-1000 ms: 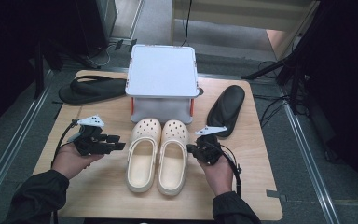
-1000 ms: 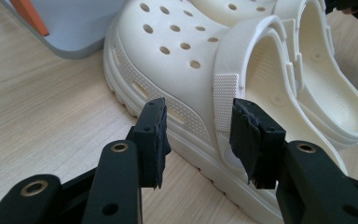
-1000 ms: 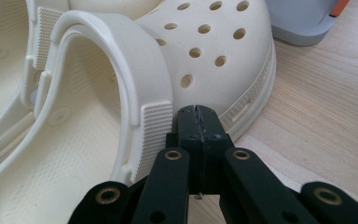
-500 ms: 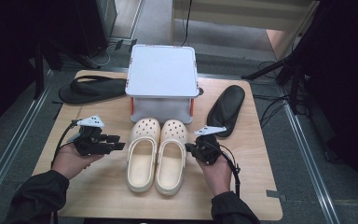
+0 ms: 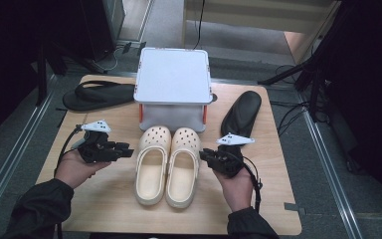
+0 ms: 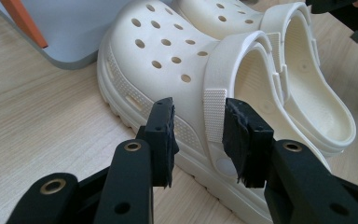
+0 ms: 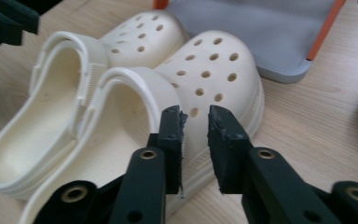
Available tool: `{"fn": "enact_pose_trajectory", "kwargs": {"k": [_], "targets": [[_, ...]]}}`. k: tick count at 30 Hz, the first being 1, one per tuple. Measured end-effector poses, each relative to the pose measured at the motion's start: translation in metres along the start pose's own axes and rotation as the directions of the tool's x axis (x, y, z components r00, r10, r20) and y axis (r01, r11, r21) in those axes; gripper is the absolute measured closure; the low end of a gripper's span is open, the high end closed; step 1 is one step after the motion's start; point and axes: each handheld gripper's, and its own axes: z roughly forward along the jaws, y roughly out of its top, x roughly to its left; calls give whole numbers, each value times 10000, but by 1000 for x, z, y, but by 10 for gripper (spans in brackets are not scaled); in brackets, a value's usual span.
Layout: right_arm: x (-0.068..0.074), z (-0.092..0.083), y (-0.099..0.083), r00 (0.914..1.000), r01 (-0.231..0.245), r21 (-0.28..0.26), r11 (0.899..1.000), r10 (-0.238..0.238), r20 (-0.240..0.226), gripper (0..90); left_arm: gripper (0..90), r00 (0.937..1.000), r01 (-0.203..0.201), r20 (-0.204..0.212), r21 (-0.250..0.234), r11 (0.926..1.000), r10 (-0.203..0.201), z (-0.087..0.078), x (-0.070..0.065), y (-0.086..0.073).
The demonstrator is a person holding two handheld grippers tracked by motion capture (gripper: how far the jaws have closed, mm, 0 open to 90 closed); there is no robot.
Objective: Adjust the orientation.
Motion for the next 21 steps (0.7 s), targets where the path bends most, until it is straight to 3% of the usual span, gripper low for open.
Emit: {"fn": "enact_pose_trajectory", "kwargs": {"k": [10,12,15,21], "targets": [[22,-13,0,9999,-53,-459,9989,47,-120,581,632,9999,5,140,217,9998,-8,-2,5,11],[28,-15,0,10000,50,-563,9984,-48,34,578,671,9994,162,287,399,9991,-174,-2,6,15],[39,-15,-3,9995,213,-654,9976,-197,260,564,710,9990,93,421,434,9990,-111,-3,6,20],[55,-11,-6,10000,35,-662,9978,-34,30,516,713,9989,-28,479,252,9997,16,-7,7,32]]}}
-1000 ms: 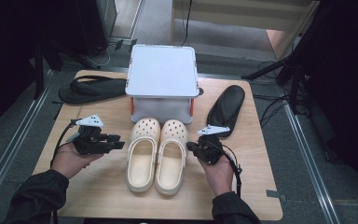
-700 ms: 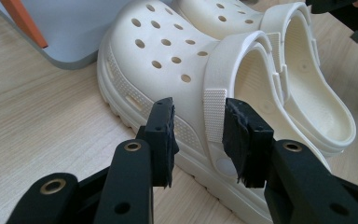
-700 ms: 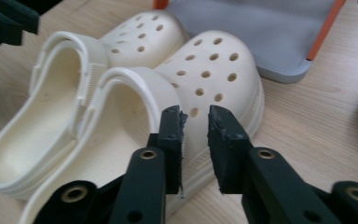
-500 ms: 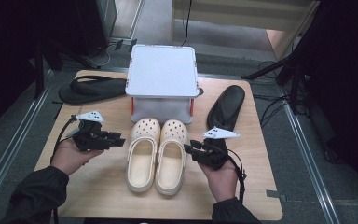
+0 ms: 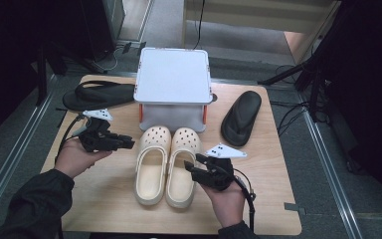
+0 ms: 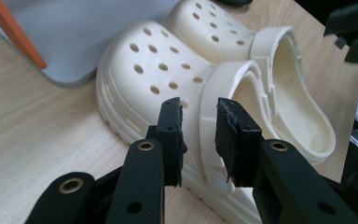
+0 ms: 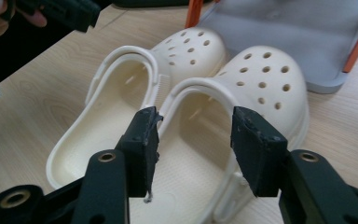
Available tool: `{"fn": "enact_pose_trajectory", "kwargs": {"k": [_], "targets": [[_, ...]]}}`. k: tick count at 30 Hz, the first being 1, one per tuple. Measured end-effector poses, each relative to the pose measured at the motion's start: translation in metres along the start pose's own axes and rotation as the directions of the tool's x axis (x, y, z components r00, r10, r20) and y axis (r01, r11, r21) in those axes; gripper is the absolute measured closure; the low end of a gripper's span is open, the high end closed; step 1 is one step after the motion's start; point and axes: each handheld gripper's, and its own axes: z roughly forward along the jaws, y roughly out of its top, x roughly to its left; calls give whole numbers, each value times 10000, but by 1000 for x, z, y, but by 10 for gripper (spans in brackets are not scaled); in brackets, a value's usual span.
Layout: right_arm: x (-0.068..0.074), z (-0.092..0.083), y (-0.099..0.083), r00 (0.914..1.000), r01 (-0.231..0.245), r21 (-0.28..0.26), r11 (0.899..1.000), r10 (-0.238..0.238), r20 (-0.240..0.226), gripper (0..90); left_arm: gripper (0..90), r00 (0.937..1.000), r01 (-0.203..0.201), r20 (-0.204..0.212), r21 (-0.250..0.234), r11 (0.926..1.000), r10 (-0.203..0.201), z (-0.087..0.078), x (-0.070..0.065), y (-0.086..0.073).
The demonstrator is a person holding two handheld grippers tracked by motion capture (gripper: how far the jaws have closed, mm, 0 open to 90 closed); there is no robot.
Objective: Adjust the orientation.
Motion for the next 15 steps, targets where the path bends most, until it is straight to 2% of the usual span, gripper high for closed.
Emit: {"fn": "enact_pose_trajectory", "kwargs": {"k": [9,15], "targets": [[22,16,-5,9999,-111,82,9999,112,-115,473,722,9998,-152,124,-135,9998,153,-7,2,20],[26,27,-9,9991,-424,166,9990,424,28,420,764,9996,-284,78,-14,9996,285,-8,4,31]]}}
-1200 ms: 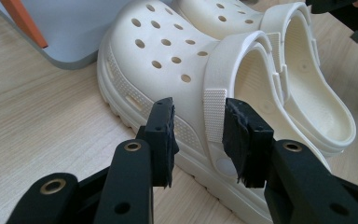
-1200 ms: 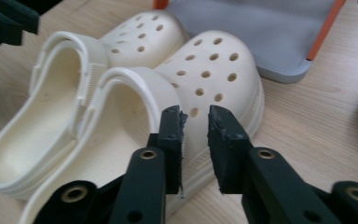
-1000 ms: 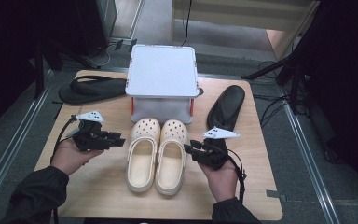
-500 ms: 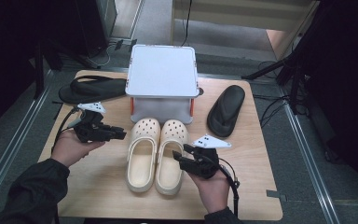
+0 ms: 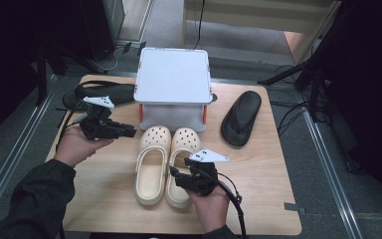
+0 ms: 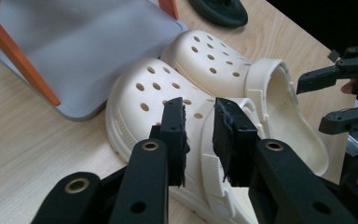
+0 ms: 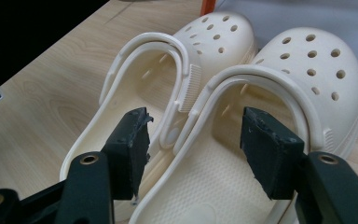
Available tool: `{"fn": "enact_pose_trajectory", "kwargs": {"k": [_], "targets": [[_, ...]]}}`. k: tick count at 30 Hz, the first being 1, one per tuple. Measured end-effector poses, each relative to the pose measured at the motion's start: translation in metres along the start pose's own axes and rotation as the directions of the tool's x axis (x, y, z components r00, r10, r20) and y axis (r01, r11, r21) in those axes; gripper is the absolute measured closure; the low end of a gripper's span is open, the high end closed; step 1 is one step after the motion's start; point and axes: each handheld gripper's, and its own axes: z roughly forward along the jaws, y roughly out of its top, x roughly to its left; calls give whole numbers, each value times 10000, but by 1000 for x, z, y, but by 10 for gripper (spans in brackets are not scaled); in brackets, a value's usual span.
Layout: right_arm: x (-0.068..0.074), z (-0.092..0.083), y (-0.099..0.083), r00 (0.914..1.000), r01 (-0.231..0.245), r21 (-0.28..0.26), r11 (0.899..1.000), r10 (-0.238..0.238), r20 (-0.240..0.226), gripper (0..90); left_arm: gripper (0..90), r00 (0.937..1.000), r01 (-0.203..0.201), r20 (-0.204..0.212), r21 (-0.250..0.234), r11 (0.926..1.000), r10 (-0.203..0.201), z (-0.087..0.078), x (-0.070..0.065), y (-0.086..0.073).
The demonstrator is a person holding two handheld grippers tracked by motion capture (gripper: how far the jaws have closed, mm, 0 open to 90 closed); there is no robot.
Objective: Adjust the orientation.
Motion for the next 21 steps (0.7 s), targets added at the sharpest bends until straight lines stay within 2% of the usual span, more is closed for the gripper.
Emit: {"fn": "enact_pose_trajectory", "kwargs": {"k": [8,13,17,21], "targets": [[1,9,-5,9987,-423,-36,9991,424,284,377,859,9998,-211,-71,90,9997,211,0,7,21],[2,13,-6,9980,-464,-38,9989,466,421,369,889,9998,-204,37,-163,9997,205,1,14,38],[2,16,-6,9978,-472,17,9989,470,467,369,896,9978,-439,-502,-264,9987,425,-2,20,57],[4,19,-7,9975,-516,32,9987,514,493,370,894,9968,-556,-586,-241,9982,541,-2,26,74]]}}
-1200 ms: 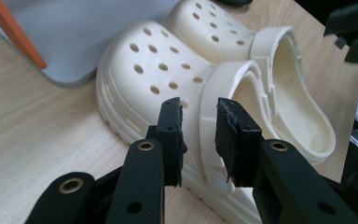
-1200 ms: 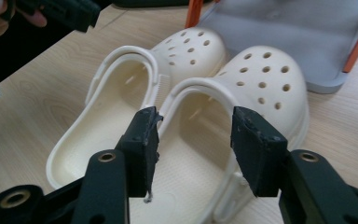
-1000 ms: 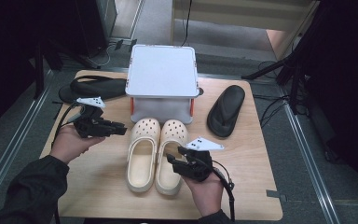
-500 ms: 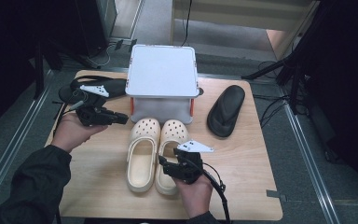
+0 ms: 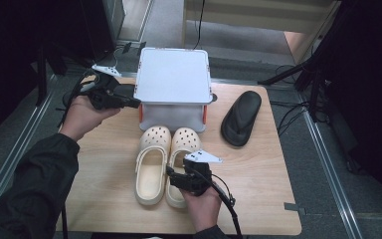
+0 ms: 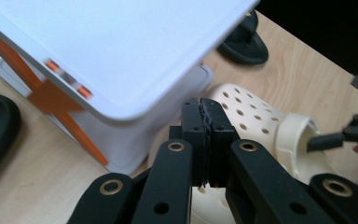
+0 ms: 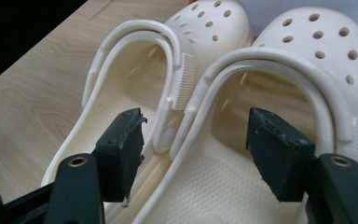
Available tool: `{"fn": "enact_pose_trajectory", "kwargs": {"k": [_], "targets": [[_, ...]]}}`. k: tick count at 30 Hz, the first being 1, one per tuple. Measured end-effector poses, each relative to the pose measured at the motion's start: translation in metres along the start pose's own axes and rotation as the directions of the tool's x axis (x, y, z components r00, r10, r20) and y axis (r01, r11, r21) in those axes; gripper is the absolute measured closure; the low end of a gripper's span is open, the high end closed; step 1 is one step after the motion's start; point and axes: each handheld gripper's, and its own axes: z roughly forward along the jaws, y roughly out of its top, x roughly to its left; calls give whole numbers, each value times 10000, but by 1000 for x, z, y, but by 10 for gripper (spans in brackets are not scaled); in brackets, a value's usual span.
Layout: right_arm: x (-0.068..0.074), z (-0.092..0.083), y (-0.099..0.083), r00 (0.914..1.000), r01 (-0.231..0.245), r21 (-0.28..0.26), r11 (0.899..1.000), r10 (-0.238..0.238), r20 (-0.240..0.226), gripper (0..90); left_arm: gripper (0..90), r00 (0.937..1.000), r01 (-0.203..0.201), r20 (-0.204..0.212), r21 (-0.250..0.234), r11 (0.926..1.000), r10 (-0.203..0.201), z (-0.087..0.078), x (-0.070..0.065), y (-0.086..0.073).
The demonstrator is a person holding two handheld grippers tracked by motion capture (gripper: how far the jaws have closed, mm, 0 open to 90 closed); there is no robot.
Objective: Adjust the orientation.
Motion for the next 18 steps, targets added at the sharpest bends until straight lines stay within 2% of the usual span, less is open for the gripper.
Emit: {"fn": "enact_pose_trajectory", "kwargs": {"k": [3,11,13,18], "targets": [[2,2,0,10000,-56,-18,10000,56,27,371,885,10000,3,-24,16,10000,-3,4,5,10],[8,15,-1,9997,-20,33,10000,20,236,352,895,9970,-250,-731,147,9996,260,19,10,17],[9,18,0,9997,-92,52,9999,91,228,350,895,9978,-150,-644,247,9996,165,23,12,17],[12,29,1,9989,-224,108,9997,220,403,341,896,9988,25,-494,123,9999,-19,27,16,15]]}}
